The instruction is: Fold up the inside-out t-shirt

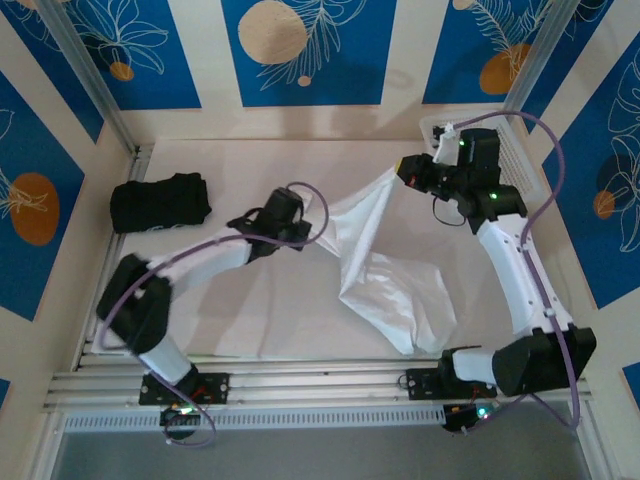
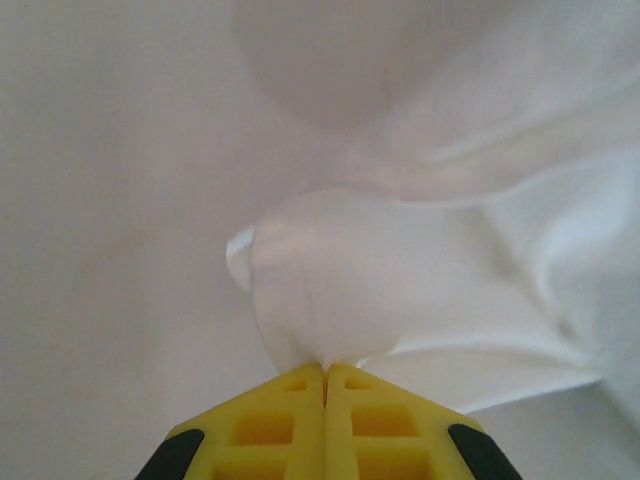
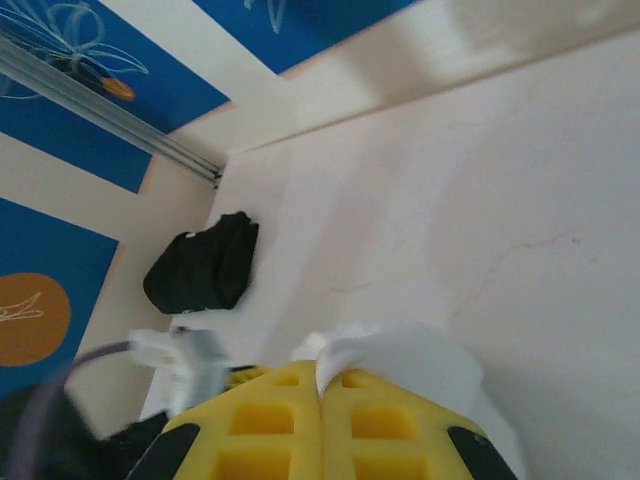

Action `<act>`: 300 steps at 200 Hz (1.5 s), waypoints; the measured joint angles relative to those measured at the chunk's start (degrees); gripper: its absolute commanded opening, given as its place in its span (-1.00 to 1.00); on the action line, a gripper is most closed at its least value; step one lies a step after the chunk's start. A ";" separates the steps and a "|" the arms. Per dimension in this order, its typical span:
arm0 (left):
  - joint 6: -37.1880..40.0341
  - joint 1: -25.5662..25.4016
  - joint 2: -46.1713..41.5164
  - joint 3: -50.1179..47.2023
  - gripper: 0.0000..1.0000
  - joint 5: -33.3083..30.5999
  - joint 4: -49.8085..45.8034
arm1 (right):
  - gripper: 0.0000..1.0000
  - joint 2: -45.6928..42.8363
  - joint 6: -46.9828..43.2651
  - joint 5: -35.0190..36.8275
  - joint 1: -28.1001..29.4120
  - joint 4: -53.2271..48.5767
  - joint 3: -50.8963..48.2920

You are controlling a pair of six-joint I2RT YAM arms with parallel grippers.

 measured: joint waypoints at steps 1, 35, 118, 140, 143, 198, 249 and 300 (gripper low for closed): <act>0.09 0.00 -0.79 0.02 -1.00 -0.15 -0.17 | -1.00 -0.22 -0.04 0.00 0.00 -0.04 0.17; 1.90 0.04 -18.88 6.08 -1.00 -4.02 -5.75 | -1.00 -7.10 -2.25 -0.02 1.11 -2.97 6.86; 5.27 0.04 -37.75 35.82 -1.00 -4.46 -18.47 | -1.00 -21.81 -5.62 -2.73 2.05 -7.08 24.85; 6.67 0.04 -37.64 37.57 -1.00 -6.62 -20.06 | -1.00 -22.40 -5.57 -3.61 2.05 -7.06 25.29; 6.82 0.04 -37.51 37.44 -1.00 -7.32 -20.33 | -1.00 -22.43 -5.57 -3.56 2.05 -6.88 25.05; 10.62 7.93 -23.37 35.95 -1.00 -16.17 -19.37 | -1.00 -14.16 -6.86 2.38 2.25 -1.18 20.61; 10.29 18.75 3.02 58.95 -1.00 -12.35 -20.46 | -1.00 9.38 -8.46 8.98 1.20 7.54 28.44; 13.09 19.43 10.25 82.58 -1.00 -8.09 -22.40 | -1.00 20.28 -8.66 9.31 0.48 7.54 47.17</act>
